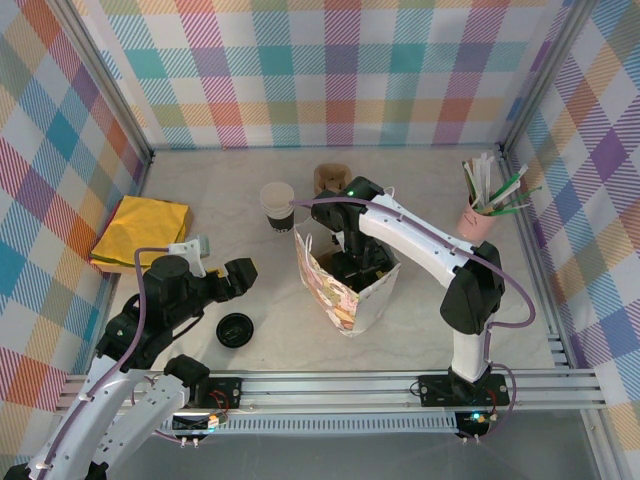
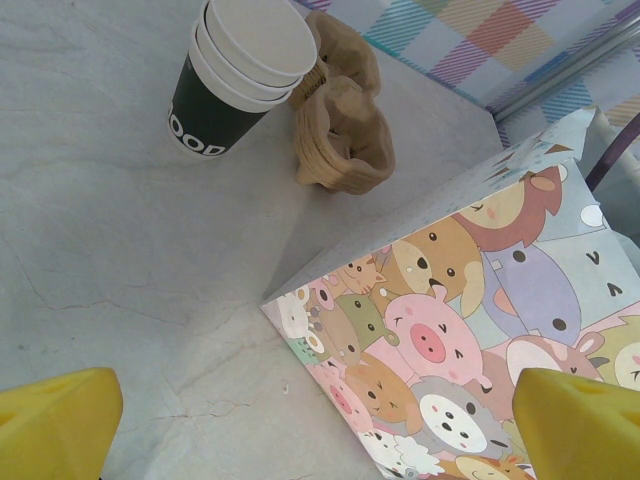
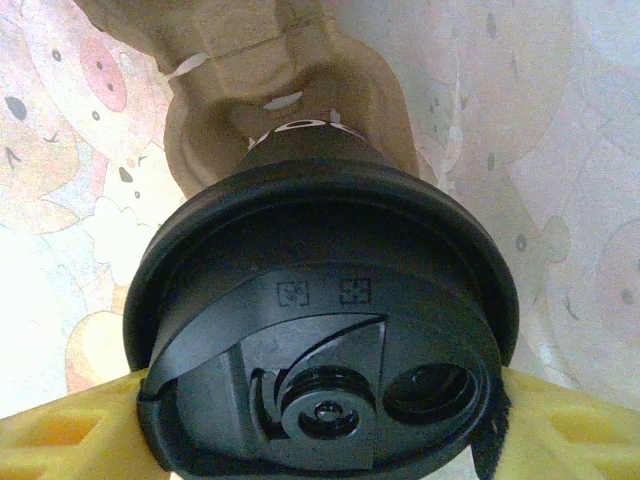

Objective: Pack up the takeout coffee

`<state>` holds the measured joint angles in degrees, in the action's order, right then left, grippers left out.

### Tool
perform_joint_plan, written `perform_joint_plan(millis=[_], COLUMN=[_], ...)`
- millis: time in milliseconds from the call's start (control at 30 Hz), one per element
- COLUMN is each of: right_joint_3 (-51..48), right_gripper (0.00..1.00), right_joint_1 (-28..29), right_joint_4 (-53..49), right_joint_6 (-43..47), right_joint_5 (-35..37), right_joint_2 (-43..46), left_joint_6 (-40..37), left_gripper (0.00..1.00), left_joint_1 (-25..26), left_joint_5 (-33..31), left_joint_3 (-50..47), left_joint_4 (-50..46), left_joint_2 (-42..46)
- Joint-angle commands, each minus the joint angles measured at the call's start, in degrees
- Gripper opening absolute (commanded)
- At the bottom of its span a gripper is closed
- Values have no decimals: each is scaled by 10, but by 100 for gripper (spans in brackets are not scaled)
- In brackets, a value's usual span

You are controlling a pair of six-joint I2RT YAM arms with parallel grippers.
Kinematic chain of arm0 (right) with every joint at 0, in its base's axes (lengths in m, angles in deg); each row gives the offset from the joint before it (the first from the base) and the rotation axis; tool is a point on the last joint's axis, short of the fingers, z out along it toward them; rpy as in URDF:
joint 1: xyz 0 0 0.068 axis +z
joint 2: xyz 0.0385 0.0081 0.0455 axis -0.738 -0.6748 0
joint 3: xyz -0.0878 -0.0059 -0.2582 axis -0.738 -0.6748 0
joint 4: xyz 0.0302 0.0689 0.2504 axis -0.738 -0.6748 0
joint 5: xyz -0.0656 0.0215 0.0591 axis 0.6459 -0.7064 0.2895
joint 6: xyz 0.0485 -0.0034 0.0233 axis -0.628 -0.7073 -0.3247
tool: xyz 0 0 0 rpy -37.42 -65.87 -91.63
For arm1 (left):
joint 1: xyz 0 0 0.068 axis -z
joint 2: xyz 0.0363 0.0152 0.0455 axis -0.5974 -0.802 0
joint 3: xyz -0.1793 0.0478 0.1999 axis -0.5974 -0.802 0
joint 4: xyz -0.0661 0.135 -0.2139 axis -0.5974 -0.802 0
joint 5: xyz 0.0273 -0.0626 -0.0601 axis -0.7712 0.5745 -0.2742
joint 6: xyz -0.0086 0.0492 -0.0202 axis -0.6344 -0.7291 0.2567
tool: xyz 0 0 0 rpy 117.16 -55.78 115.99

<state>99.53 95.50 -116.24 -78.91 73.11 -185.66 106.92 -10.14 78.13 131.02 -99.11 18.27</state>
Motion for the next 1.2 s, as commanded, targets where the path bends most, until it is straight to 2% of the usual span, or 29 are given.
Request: perform_joint_plan(millis=[0,1167], right_joint_3=[2,20], right_gripper=[69,69], right_joint_1=[-3,-3], right_joint_4=[-47,-47], right_joint_6=[2,6], right_joint_5=[-8,-12], right_joint_2=[-4,-16], left_joint_6=[-13,-14], left_gripper=[100,100], left_joint_1=[1,1], left_joint_5=[10,9], left_joint_3=[-1,-3], left_joint_4=[1,2], left_joint_2=[1,0])
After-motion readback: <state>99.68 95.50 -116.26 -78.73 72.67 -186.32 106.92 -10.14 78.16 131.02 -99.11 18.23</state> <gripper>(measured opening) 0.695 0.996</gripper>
